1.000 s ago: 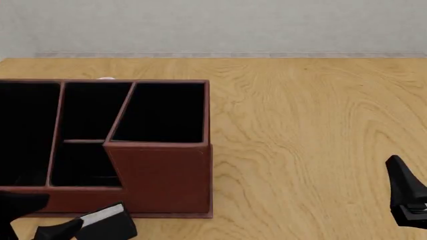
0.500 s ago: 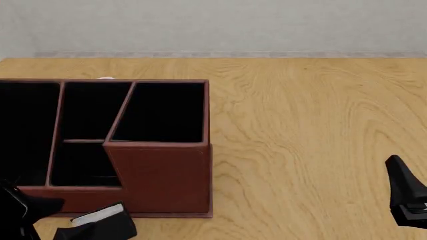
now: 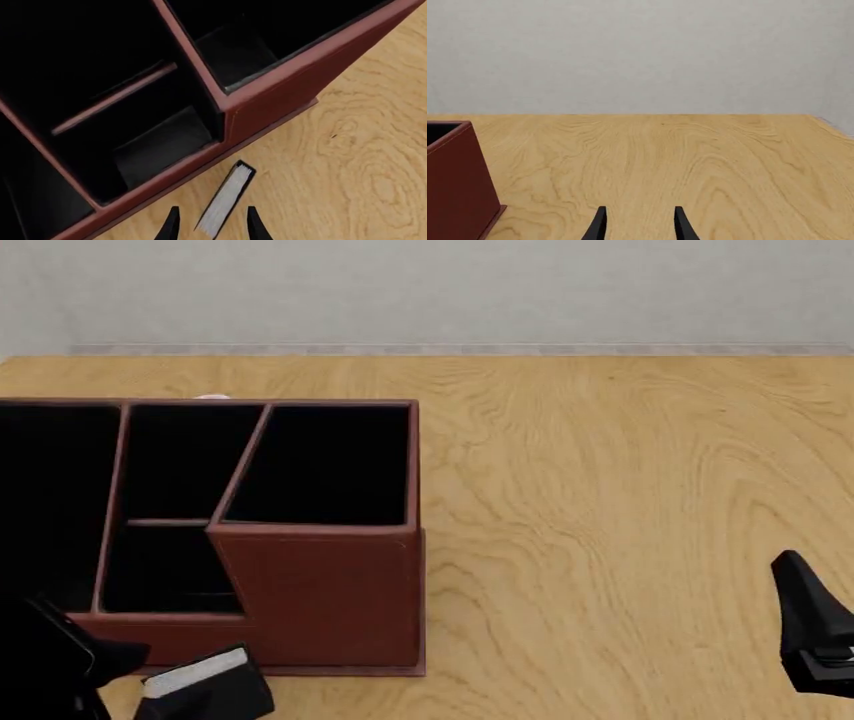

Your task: Pick up the book and place it in the left compartment of the caddy.

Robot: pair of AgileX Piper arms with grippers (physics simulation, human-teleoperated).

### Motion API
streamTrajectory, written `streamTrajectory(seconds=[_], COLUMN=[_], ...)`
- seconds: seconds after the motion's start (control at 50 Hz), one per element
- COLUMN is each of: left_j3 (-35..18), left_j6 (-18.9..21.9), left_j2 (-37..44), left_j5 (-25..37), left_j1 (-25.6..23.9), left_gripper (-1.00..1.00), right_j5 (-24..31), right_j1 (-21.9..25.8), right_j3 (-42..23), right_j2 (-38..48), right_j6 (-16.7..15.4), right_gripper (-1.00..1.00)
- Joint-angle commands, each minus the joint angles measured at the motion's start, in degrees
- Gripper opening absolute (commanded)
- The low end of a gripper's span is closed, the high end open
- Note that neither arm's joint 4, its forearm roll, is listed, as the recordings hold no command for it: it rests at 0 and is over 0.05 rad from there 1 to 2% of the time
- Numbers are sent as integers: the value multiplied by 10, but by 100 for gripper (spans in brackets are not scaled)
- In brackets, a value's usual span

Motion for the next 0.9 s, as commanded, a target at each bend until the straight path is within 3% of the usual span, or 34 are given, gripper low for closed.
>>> streamTrajectory(seconds=[0.02, 0.4, 0.84, 0.86, 0.9], left_j3=[10, 40, 56, 57, 59], left_j6=[-2, -21, -26, -27, -27], left_j2=[17, 83, 120, 125, 133], left_j5=[-21, -97, -130, -134, -140], left_j1=[-3, -20, -22, -25, -30], left_gripper=[100, 100, 100, -100, -100], right_j5=[1, 1, 1, 1, 1], right_j1=[0, 0, 0, 0, 0], right_j3=[0, 0, 0, 0, 0], right_j2=[-2, -2, -2, -2, -2], right_j6=[0, 0, 0, 0, 0], right_gripper=[100, 100, 100, 100, 100])
